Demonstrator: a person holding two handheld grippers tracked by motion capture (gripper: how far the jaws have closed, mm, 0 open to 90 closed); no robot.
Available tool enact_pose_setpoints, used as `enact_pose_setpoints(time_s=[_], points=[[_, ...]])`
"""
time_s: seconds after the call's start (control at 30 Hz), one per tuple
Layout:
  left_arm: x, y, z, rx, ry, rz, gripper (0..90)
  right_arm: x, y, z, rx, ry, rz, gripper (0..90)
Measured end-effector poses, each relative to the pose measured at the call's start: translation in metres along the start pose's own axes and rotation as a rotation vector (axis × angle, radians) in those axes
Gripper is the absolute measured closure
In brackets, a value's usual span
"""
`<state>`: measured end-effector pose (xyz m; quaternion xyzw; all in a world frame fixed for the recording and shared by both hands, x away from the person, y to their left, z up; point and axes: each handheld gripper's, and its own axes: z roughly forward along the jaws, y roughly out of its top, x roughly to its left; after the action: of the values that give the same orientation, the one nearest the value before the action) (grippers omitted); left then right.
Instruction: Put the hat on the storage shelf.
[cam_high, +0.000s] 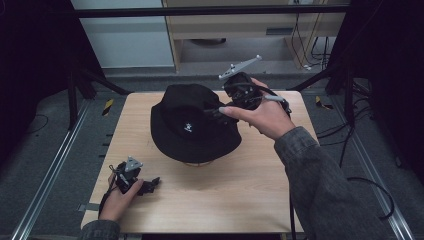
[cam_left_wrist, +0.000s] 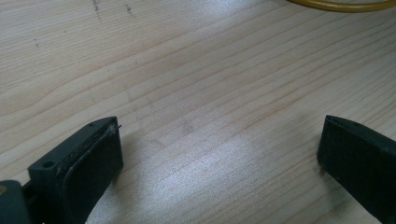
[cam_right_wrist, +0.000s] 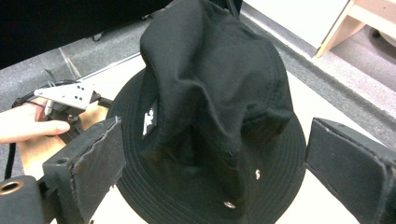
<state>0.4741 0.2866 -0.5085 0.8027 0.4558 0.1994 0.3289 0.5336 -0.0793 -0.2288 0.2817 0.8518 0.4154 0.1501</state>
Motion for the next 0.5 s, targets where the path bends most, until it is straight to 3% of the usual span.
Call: enact_pose_setpoints(time_s=[0.5], points=[[0.0,0.0,0.0,-0.003,0.0,-0.001,0.0,-0.012,-0.024,-0.018,-0.034,-0.032,0.028,5.0]])
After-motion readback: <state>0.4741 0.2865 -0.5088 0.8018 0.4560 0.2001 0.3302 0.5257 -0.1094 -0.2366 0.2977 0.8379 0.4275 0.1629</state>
